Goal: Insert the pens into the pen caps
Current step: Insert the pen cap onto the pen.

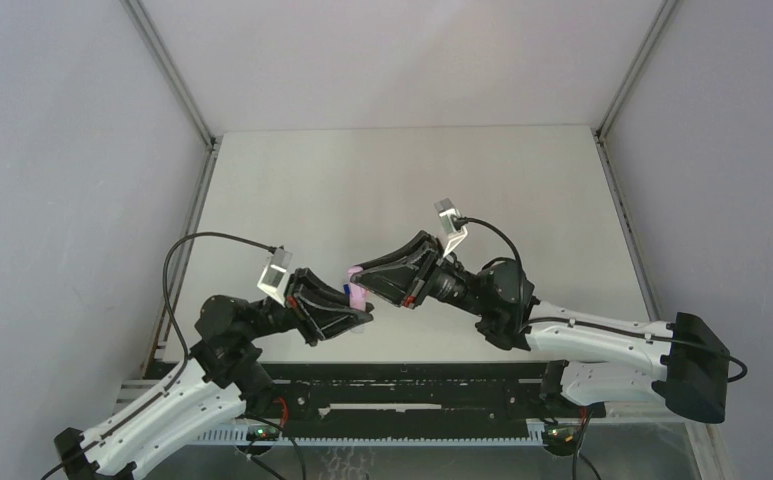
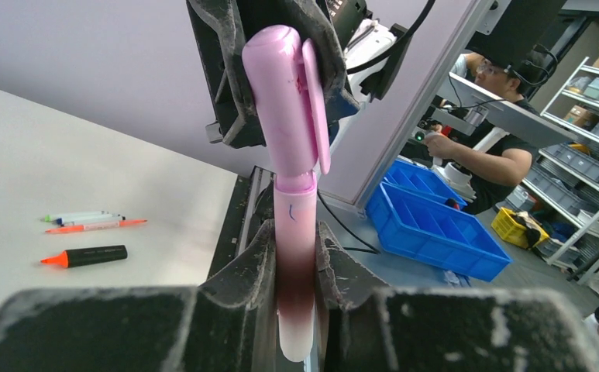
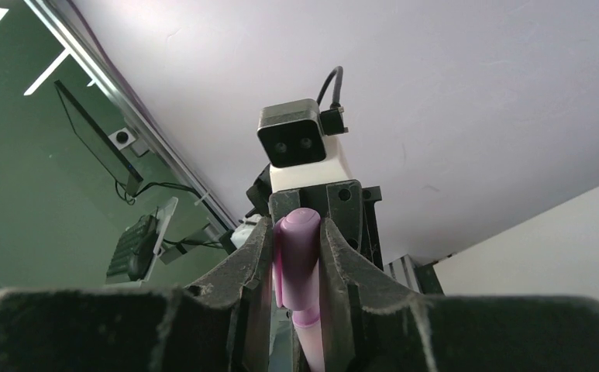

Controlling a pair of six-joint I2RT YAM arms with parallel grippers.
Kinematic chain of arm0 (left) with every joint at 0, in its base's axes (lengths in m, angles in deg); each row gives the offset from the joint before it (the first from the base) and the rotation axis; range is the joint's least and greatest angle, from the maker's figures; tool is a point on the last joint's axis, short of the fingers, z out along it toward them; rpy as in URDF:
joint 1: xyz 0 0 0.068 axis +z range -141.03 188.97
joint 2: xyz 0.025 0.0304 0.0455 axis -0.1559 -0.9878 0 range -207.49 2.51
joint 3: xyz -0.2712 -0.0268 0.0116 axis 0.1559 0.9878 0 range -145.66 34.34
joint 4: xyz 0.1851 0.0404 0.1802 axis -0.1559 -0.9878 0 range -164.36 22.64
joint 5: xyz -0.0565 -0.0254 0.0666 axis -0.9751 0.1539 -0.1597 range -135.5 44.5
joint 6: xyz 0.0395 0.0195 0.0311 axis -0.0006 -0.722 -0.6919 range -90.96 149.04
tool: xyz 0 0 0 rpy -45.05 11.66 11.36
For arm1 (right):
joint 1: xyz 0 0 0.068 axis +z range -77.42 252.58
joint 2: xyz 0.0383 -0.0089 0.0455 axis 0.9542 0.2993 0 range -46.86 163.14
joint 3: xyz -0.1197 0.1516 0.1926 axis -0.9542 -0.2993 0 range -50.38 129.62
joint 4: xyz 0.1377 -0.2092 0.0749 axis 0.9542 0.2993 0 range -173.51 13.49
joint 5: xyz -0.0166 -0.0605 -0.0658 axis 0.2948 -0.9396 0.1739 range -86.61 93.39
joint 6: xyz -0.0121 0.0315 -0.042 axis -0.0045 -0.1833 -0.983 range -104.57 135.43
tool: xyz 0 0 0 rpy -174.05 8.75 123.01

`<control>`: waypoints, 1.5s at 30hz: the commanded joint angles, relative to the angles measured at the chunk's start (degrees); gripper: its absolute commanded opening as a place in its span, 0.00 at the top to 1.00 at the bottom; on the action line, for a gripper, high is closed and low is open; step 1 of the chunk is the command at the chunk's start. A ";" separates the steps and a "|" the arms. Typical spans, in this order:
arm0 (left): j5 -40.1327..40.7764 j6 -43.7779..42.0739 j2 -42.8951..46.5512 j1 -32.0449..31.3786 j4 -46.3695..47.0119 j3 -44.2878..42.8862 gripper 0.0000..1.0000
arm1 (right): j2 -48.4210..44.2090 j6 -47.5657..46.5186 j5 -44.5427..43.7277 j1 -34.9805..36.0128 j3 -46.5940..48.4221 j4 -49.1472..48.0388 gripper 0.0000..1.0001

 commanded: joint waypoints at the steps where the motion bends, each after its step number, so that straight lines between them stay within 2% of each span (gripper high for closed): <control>1: 0.27 1.30 0.22 -0.01 7.64 -6.15 1.00 | 0.49 -3.14 3.62 1.36 -1.57 -0.82 1.00; 10: -0.34 1.66 0.74 0.03 8.60 -6.61 1.00 | 0.76 -7.12 4.31 2.09 -2.39 -0.55 1.00; 24: -1.27 1.84 1.78 0.03 11.28 -7.45 1.00 | 1.51 -5.04 2.26 2.18 -4.79 1.97 1.00; 33: -2.71 4.06 1.75 0.01 14.21 -7.69 1.00 | 1.84 -6.55 6.32 2.18 -5.62 1.83 1.00; 41: 1.99 1.55 2.94 0.03 12.18 -7.60 1.00 | 1.34 -5.25 0.65 3.90 -6.15 5.68 1.00; 45: 4.49 1.44 3.38 0.03 12.15 -7.82 1.00 | 0.92 -7.65 0.86 5.15 -6.26 6.41 1.00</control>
